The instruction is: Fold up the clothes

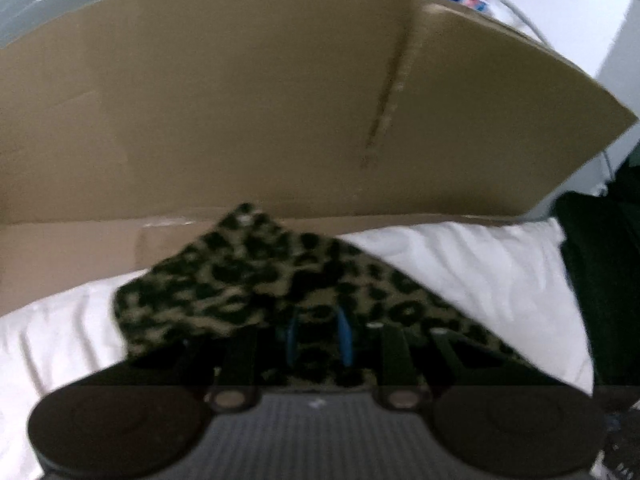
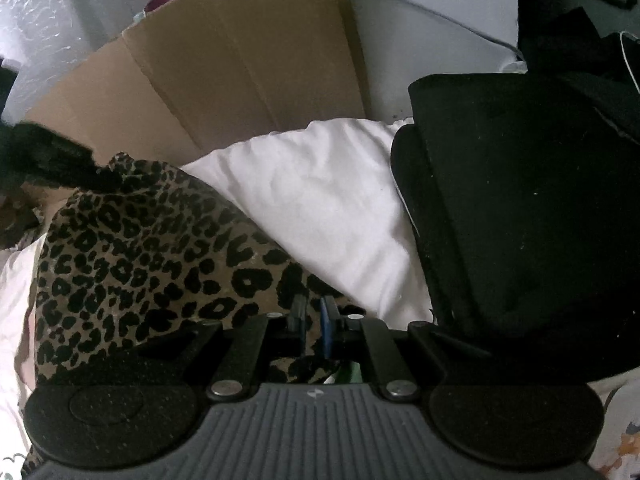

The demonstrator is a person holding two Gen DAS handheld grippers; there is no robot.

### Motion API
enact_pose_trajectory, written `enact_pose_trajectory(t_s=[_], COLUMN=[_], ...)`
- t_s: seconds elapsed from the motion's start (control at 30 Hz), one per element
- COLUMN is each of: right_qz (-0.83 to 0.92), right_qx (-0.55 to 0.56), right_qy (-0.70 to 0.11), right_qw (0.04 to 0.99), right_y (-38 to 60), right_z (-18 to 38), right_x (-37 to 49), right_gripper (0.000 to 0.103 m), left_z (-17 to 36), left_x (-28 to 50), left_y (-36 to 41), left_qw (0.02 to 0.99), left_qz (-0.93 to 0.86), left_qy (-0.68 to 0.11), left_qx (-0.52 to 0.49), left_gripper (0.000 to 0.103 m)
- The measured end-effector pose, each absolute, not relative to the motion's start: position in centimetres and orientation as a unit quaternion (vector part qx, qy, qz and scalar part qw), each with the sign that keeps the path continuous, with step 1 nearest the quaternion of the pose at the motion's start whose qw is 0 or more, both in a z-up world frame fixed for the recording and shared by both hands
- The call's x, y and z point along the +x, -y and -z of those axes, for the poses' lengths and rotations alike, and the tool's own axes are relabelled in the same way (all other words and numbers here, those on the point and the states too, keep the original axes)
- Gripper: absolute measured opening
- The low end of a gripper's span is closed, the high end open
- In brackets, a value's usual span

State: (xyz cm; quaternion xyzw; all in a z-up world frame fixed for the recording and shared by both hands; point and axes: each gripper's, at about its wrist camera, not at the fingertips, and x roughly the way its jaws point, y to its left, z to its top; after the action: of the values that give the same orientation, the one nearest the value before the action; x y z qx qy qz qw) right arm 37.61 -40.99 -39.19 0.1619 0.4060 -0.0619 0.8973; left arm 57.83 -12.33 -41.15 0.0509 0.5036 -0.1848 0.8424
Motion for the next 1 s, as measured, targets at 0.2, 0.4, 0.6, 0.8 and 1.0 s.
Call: enact_pose_trajectory(t_s=[0.2,0.4,0.6,0.8,1.0], right_qz=[0.045,0.051,0.059,0.076,0.081], right_qx=[0.154,0.138,0.123,0.143,0.144], right_qy=[-0.405,-0.428,-0.435,-0.431,-0.43], right_qw=[0.9,0.892,0.89,0.888,0.888], right_y=[39.8,39.3,39.5,39.8,39.7], right_z=[39.3,41.1,41.7,41.6,41.8], right_x=[37.7,38.2,38.4,38.2,38.3], right_gripper=[0.011,0.01,0.007,0.006,0.006], left_z=[42.1,44.6,45.1,42.0,39.5], left_x=[58.7,59.9,60.4,59.0,56.4], left_y=[9.5,9.3,10.4,10.3,8.8], left_qw=[0.856,0.85,0.847,0.839,0.834], left_qz=[0.166,0.152,0.158,0.181,0.181], left_qy=[-0.487,-0.504,-0.506,-0.507,-0.511], left_qx=[0.04,0.032,0.05,0.082,0.099], left_gripper=[0.016,0.009,0.009,0.01,0.01])
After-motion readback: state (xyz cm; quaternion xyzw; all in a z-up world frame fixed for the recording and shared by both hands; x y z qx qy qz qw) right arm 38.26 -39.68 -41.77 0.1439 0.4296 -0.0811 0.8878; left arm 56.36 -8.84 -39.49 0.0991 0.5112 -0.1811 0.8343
